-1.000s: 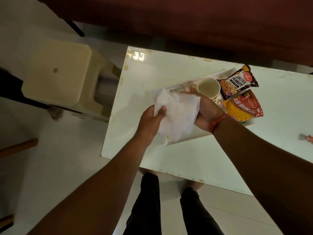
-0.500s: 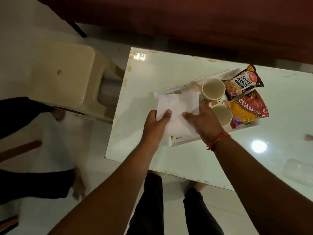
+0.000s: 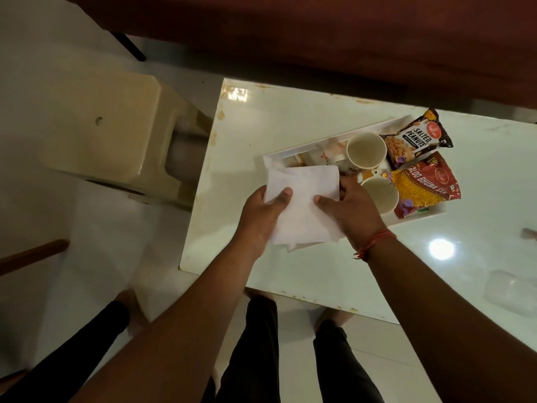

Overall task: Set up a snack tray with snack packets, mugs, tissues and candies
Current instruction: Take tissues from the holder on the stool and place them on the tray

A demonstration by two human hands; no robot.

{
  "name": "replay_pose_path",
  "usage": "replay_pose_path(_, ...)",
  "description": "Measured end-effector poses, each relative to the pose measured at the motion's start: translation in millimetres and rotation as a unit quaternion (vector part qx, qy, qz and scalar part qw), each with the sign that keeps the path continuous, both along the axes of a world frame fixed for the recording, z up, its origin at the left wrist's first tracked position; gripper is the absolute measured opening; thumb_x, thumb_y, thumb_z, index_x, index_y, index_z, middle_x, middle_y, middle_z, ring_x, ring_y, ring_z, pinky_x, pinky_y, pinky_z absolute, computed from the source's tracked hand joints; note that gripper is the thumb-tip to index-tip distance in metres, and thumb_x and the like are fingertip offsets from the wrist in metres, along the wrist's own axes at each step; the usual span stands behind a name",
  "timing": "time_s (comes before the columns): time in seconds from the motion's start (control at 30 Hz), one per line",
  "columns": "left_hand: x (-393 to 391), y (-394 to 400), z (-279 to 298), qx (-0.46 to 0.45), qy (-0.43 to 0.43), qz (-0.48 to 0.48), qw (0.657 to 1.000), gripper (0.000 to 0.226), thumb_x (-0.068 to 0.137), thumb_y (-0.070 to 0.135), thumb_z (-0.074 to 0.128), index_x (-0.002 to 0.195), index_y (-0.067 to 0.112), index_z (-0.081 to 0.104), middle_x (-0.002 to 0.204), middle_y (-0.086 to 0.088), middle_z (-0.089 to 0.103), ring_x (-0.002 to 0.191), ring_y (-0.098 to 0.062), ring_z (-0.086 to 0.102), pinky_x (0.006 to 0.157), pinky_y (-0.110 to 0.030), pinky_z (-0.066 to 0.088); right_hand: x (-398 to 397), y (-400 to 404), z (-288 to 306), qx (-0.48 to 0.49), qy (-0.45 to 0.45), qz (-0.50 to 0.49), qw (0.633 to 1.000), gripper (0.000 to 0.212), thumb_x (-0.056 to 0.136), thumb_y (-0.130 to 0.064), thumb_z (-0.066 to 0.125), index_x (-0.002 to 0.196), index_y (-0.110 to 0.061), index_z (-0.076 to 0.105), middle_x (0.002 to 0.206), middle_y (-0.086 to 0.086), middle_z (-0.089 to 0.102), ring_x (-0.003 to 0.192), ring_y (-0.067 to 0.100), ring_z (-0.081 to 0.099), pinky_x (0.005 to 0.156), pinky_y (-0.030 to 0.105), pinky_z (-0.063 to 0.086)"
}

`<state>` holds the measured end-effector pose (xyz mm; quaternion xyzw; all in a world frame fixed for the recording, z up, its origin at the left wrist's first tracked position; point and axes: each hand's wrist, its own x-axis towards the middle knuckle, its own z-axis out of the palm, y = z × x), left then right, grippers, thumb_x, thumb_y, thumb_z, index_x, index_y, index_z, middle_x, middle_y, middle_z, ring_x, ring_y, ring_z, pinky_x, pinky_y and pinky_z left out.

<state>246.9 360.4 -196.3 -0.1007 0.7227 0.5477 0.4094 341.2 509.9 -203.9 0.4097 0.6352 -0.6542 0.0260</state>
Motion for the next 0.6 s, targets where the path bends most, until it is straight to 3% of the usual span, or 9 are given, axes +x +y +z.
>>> replay_pose_path(0.1,-2.0,-1.4,2.7,0.003,0.008,-0.004,1.000,0.021,0.087,0.042,0.067,0.102,0.028,0.066,0.107,0.001,0.072,0.101,-0.024,0.068,0.088,-0.046,0.058,-0.9,1.1,3.7,0.036,0.006,-0.005,0.999,0.030,0.077,-0.023,0.075,0.104,-0.020,0.062,0.105,0.006,0.070,0.097,0.027,0.066,0.089,0.047,0.055)
replay_pose_path(0.2,-7.2,-4.1,4.1,0.028,0.000,-0.013,1.000,0.013,0.091,0.028,0.066,0.103,0.027,0.065,0.108,0.000,0.072,0.102,-0.024,0.068,0.090,-0.048,0.057,3.0,5.1,2.0,-0.045,0.023,-0.010,0.999,0.040,0.074,-0.016,0.076,0.111,-0.020,0.063,0.112,0.006,0.070,0.103,0.027,0.066,0.090,0.047,0.055)
replay_pose_path(0.27,-11.0,-6.0,5.1,0.041,-0.006,-0.026,0.999,0.019,0.092,0.019,0.065,0.110,0.024,0.063,0.111,0.000,0.070,0.102,-0.022,0.067,0.090,-0.044,0.057,7.2,8.5,1.5,-0.127,0.021,0.012,0.992,0.049,0.072,-0.008,0.077,0.117,-0.018,0.063,0.114,0.007,0.070,0.107,0.028,0.066,0.089,0.051,0.055)
replay_pose_path(0.37,-15.7,-10.0,4.5,0.056,-0.019,-0.050,0.997,0.025,0.092,0.009,0.064,0.113,0.024,0.063,0.119,-0.001,0.069,0.109,-0.022,0.065,0.091,-0.043,0.056,11.4,14.4,3.8,-0.106,0.007,0.051,0.993,0.043,0.079,0.003,0.071,0.116,-0.018,0.063,0.112,0.009,0.070,0.105,0.029,0.066,0.087,0.051,0.056)
replay_pose_path(0.43,-18.0,-11.1,3.6,0.062,-0.029,-0.061,0.996,0.028,0.093,0.004,0.061,0.111,0.025,0.062,0.119,0.000,0.067,0.108,-0.021,0.065,0.085,-0.043,0.056,12.5,17.4,6.5,-0.067,0.018,0.046,0.997,0.035,0.082,0.003,0.068,0.109,-0.021,0.066,0.107,0.009,0.071,0.101,0.030,0.067,0.083,0.048,0.058)
replay_pose_path(0.5,-19.7,-10.8,4.7,0.063,-0.028,-0.071,0.995,0.028,0.093,-0.001,0.058,0.104,0.024,0.064,0.107,0.001,0.068,0.096,-0.018,0.066,0.070,-0.034,0.057,12.8,19.5,9.7,-0.069,0.032,0.033,0.997,0.029,0.085,0.003,0.062,0.097,-0.022,0.070,0.099,0.010,0.072,0.091,0.030,0.069,0.071,0.042,0.058)
replay_pose_path(0.6,-20.8,-8.2,8.4,0.050,-0.004,-0.094,0.994,0.039,0.087,-0.012,0.051,0.080,0.022,0.068,0.085,0.005,0.068,0.079,-0.016,0.063,0.057,-0.025,0.050,12.8,20.8,12.1,-0.074,0.040,0.029,0.996,0.041,0.074,0.005,0.045,0.080,-0.023,0.076,0.094,0.008,0.072,0.082,0.030,0.066,0.063,0.041,0.056)
